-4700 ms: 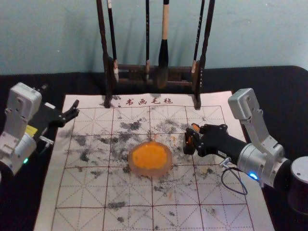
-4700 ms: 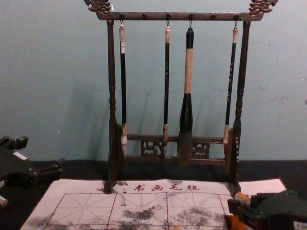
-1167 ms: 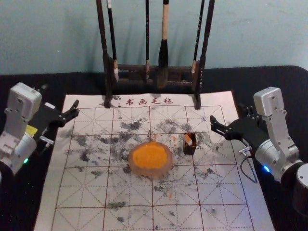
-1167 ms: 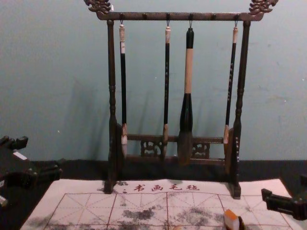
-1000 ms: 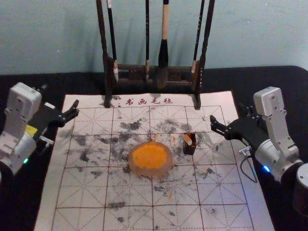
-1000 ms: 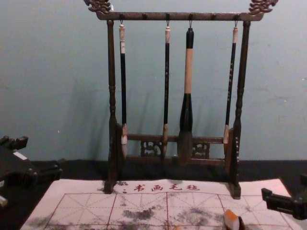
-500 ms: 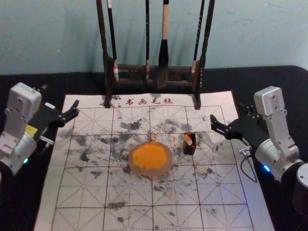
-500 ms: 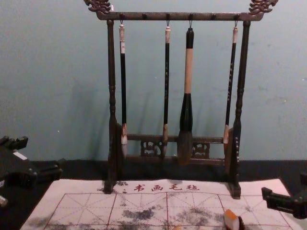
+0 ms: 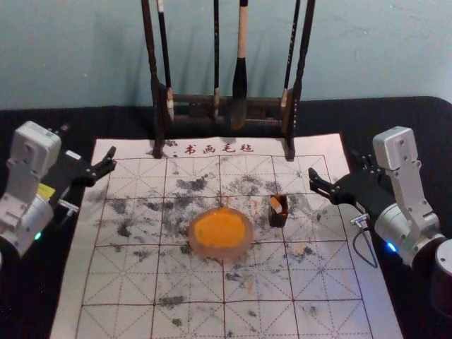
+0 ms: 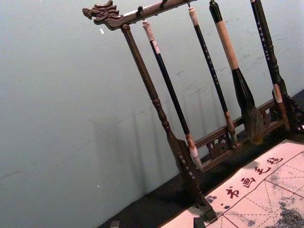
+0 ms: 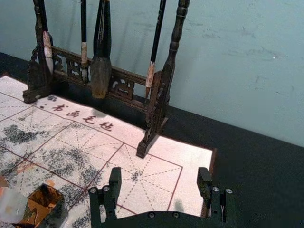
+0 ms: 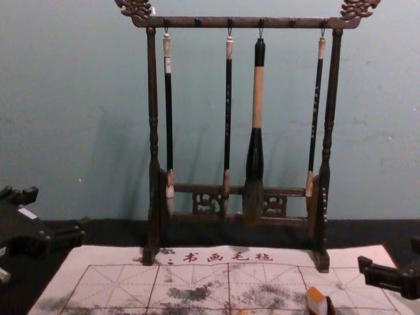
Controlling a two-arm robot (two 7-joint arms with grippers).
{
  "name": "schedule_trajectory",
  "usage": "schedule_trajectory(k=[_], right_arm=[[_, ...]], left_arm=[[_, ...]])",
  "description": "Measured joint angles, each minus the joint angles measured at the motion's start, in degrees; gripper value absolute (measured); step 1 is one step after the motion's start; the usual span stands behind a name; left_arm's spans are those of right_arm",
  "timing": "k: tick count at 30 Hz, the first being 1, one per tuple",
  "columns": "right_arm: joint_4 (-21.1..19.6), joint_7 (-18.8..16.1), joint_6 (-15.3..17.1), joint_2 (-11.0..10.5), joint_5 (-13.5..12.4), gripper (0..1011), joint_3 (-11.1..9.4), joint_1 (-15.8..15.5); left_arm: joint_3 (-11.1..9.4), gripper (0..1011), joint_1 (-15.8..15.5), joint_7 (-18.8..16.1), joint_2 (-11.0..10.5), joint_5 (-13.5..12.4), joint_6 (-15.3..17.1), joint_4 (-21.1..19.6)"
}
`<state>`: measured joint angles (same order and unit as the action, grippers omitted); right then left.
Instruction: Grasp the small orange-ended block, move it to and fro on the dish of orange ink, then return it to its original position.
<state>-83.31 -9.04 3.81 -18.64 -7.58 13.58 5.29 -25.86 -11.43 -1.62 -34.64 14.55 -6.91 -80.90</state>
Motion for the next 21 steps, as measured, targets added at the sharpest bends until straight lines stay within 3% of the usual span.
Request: schedule_trajectory(k=[21], right_arm=[[0.01,-0.01,0.01,0.0,-0.02,1003,0.0,0.0]], left_arm=[[0.0,1001,0.0,0.0,0.0,0.0,0.0,0.0]])
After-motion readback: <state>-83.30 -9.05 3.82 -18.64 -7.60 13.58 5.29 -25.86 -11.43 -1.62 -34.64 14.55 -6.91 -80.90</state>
